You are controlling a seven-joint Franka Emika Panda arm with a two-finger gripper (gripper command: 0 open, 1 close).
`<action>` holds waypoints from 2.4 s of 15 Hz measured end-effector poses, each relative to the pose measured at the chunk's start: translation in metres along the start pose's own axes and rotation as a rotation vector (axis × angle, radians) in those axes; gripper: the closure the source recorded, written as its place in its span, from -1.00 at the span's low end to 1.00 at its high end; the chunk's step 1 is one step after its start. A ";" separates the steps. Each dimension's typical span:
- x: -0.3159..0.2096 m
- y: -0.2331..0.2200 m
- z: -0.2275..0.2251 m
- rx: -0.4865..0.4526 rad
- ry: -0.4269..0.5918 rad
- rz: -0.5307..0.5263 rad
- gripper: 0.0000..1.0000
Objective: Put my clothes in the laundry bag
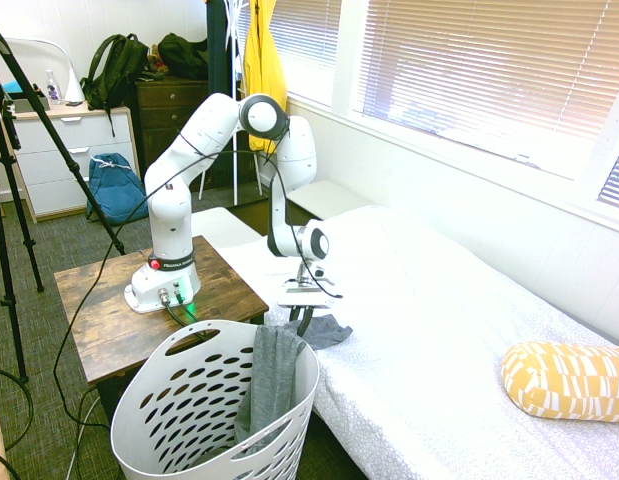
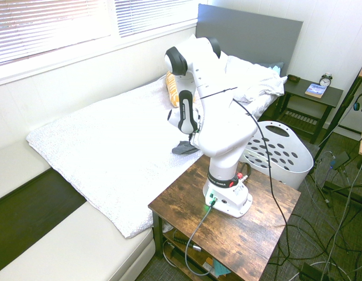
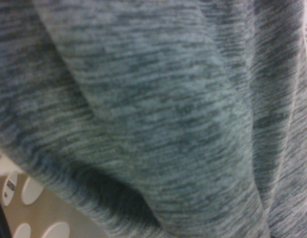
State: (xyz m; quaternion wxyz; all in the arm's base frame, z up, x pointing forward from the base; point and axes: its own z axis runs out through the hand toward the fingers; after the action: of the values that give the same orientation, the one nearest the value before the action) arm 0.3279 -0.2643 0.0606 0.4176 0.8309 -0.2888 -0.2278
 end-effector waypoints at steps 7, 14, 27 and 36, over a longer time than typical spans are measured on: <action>-0.016 0.103 -0.065 -0.100 -0.271 -0.226 1.00; -0.015 0.257 -0.083 -0.359 -0.363 -0.293 1.00; -0.117 0.311 0.017 -0.464 -0.450 -0.350 -1.00; -0.096 0.265 0.039 -0.422 -0.389 -0.331 -1.00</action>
State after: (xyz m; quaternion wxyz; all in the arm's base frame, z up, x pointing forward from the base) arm 0.1569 -0.3507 0.2710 0.4748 0.7026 -0.1706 -0.5018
